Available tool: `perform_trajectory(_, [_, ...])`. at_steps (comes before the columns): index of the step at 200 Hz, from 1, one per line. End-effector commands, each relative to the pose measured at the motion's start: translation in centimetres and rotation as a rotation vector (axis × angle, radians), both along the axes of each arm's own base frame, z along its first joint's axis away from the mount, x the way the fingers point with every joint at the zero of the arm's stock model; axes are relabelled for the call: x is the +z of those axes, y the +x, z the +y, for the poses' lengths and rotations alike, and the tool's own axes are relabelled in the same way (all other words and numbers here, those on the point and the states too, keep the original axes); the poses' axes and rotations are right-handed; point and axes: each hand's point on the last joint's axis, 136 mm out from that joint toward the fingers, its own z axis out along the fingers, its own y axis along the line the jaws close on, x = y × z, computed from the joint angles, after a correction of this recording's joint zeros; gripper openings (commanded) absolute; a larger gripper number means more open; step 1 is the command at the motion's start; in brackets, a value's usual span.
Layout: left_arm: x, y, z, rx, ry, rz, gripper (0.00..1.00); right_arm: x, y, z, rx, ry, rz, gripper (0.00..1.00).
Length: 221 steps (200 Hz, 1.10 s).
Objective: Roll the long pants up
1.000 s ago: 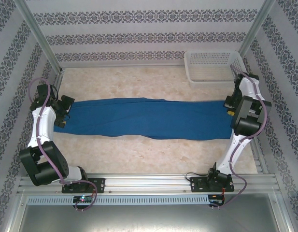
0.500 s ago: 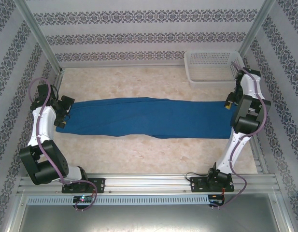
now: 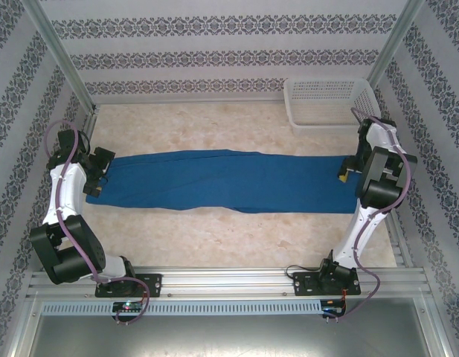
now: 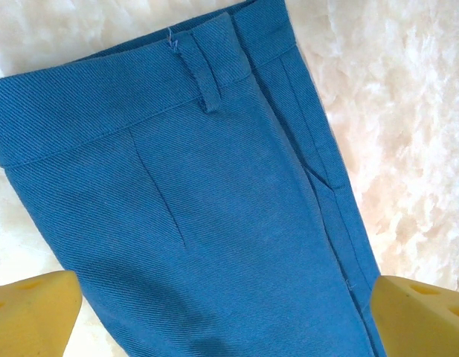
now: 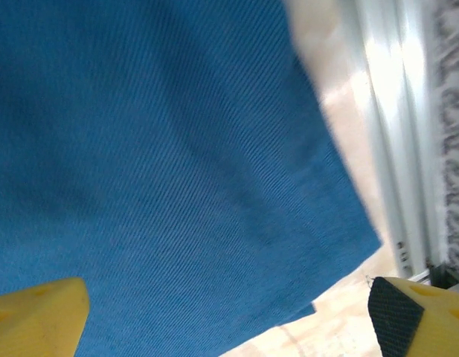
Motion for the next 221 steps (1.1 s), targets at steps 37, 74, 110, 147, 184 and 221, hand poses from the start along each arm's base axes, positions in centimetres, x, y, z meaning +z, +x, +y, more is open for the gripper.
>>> perform_trajectory(37, [0.5, 0.4, 0.3, -0.024, 0.015, 0.000, 1.00, -2.7, -1.3, 3.0, -0.021, 0.100, 0.004, 0.92])
perform_trajectory(74, [1.1, 0.1, 0.6, -0.028, 0.038, 0.008, 1.00, -4.9, -1.5, 2.7, -0.016, 0.113, 0.052, 0.86])
perform_trajectory(110, [1.0, 0.0, 0.6, -0.016, 0.034, 0.010, 1.00, -5.9, -1.8, 2.4, 0.010, 0.119, 0.087, 0.44])
perform_trajectory(147, [1.1, 0.0, 0.6, -0.010, 0.032, 0.007, 1.00, -6.9, -2.6, 2.3, 0.022, 0.130, 0.112, 0.00])
perform_trajectory(184, [1.1, 0.0, 0.5, -0.007, 0.023, 0.000, 1.00, -5.6, -1.7, 2.6, -0.001, 0.153, 0.050, 0.00])
perform_trajectory(221, [1.0, -0.1, 0.3, -0.006, 0.016, -0.006, 1.00, -1.2, 0.9, 3.0, -0.017, 0.159, -0.100, 0.00])
